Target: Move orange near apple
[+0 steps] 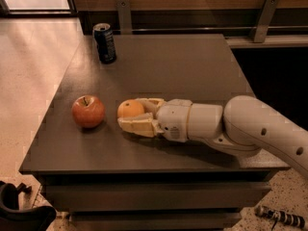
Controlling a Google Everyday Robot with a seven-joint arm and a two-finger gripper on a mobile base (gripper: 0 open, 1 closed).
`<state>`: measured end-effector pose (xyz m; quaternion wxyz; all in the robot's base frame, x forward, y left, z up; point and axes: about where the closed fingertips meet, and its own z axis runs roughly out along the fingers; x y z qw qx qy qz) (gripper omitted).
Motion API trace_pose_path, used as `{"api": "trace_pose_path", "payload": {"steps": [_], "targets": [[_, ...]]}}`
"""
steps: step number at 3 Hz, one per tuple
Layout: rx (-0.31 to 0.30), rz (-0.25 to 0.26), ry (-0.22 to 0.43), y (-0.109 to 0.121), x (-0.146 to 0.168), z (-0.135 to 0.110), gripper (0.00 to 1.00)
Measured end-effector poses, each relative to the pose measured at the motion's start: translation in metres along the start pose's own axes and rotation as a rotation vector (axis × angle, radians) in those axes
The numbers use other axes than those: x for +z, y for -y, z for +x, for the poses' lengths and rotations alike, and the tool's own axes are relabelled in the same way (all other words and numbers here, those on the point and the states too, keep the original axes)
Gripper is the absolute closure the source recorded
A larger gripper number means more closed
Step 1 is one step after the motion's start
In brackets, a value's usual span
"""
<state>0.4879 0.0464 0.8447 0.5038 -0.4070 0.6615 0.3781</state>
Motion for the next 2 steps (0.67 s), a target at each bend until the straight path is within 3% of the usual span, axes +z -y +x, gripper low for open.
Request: {"api": "trace_pose_path", "payload": {"steps": [1, 2], "targets": [[0.033, -0.038, -0.027, -0.0078, 0.0017, 0.0195, 1.0], [0.034, -0.04, -0.028, -0.0084, 0.0011, 0.0174, 0.82]]}}
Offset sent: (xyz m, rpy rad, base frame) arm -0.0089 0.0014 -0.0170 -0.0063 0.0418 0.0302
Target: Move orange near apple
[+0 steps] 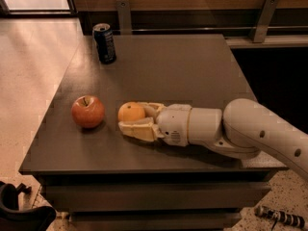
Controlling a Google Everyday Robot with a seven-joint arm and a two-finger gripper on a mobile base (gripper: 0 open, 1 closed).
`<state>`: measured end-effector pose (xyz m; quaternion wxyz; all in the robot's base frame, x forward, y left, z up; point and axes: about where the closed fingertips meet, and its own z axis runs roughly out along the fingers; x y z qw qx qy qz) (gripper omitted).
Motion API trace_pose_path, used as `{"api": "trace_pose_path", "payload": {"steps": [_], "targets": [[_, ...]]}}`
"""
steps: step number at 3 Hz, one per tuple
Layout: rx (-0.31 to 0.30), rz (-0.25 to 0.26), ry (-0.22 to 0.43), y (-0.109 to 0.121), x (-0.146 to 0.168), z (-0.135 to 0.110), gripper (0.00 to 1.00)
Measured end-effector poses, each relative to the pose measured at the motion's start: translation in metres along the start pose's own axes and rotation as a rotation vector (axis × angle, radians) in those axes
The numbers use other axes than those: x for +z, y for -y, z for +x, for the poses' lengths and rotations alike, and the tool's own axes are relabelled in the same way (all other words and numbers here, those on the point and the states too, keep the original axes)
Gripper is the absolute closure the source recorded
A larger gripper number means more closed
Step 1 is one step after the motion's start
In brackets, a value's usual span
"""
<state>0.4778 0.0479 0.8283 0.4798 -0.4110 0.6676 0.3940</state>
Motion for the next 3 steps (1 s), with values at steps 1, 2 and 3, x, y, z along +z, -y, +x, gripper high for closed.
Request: {"api": "trace_pose_path", "payload": {"steps": [1, 2, 3], "targets": [[0.0, 0.0, 0.0, -0.0002, -0.0002, -0.0009, 0.59], [0.0, 0.0, 0.0, -0.0002, -0.0001, -0.0009, 0.35], [-0.002, -0.003, -0.001, -0.0015, 0.0012, -0.0014, 0.12]]}}
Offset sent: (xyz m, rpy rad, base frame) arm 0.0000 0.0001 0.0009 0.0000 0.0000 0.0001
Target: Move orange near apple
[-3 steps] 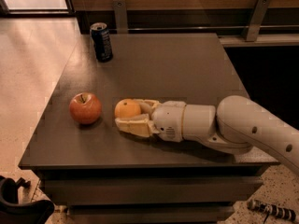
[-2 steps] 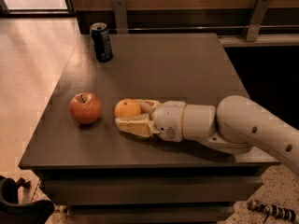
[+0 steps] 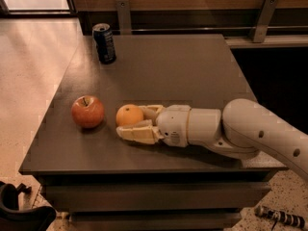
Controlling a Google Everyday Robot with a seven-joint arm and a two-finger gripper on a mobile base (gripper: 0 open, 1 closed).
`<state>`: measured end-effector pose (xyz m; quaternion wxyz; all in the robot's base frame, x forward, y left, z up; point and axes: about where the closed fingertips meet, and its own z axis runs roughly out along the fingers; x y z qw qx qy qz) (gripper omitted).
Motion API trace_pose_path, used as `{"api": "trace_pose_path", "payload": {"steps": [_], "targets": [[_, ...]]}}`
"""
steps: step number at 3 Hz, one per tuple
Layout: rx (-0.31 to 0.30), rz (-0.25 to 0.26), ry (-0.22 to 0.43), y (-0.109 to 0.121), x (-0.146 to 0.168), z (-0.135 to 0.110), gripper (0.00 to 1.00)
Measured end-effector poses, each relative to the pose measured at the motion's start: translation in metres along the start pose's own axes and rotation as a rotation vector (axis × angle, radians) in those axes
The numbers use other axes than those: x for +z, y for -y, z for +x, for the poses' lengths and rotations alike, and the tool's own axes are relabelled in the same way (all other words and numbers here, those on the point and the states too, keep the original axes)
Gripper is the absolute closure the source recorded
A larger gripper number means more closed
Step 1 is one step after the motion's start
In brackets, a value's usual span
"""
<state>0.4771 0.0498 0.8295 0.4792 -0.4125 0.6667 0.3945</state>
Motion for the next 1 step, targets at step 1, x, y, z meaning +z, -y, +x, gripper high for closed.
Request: {"api": "trace_pose_path", "payload": {"steps": [1], "targets": [[-0.001, -0.003, -0.001, -0.0011, 0.0012, -0.0004, 0.0]]}}
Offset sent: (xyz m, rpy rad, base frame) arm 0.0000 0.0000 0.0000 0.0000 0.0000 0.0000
